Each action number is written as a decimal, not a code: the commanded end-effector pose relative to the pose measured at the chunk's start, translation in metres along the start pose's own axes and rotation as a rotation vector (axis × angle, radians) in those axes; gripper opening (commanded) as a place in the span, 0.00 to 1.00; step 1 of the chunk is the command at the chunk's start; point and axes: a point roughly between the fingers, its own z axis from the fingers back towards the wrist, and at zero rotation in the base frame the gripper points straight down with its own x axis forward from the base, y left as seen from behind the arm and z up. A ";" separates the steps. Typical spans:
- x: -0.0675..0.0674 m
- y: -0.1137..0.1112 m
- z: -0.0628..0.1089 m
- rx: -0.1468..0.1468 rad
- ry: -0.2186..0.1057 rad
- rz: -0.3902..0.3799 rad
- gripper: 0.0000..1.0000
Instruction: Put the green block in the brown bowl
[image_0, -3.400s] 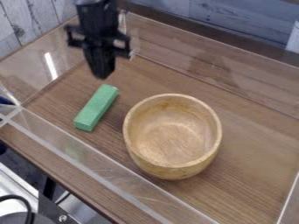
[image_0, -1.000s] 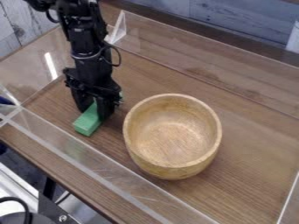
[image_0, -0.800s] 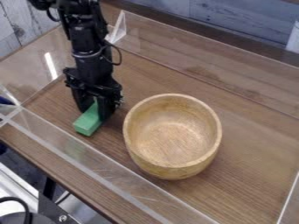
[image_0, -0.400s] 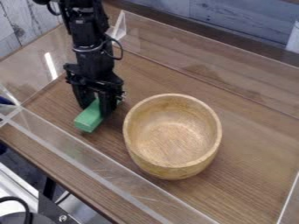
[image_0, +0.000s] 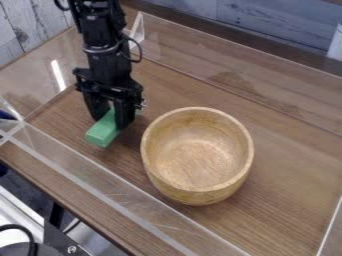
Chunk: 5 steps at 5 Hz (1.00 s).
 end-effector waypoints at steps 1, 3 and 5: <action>0.011 -0.002 0.029 0.021 -0.084 -0.003 0.00; 0.015 -0.014 0.047 0.000 -0.103 -0.004 0.00; 0.016 -0.046 0.064 -0.039 -0.114 -0.041 0.00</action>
